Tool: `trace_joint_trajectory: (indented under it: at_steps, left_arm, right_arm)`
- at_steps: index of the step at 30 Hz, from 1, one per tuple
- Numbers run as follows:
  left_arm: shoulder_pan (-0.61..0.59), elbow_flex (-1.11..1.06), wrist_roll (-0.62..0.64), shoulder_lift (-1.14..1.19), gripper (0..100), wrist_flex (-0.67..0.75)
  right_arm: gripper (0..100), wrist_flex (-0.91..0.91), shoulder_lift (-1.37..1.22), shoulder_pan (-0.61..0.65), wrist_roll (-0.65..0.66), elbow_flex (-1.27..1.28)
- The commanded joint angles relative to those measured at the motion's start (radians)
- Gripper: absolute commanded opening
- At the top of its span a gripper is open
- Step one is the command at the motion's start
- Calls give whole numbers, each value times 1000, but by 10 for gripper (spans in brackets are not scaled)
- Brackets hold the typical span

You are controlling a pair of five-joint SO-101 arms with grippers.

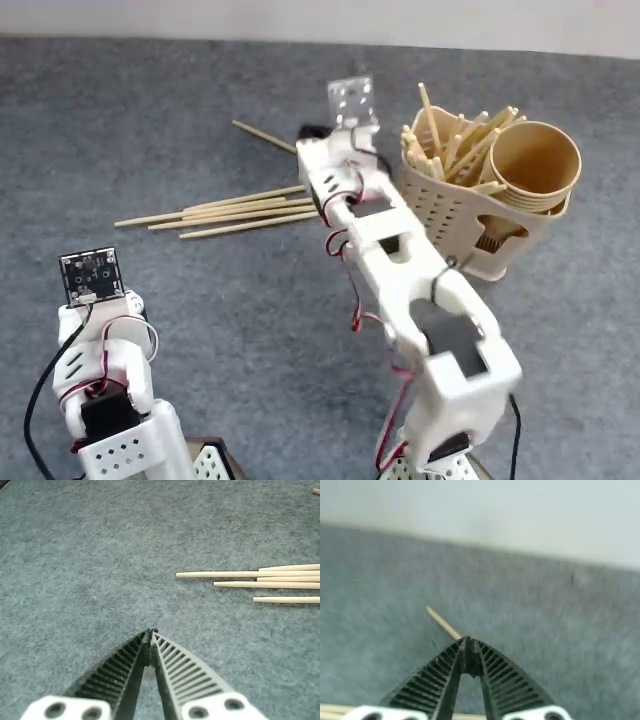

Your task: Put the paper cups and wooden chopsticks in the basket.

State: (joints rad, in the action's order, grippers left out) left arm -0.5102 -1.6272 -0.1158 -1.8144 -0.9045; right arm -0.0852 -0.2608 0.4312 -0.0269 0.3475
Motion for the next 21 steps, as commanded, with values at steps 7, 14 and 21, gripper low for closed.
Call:
trace_joint_trajectory:
  at_steps: [7, 14, 21]
  left_arm:
    - [12, 8, -6, -2, 11, 14]
    - [7, 8, -6, -2, 11, 14]
    - [-15, 8, -6, -2, 11, 14]
  right_arm:
    - [9, -10, -351, -28, -15, -453]
    - [9, 133, -398, -36, -15, -550]
    - [9, 134, -529, -88, -15, -605]
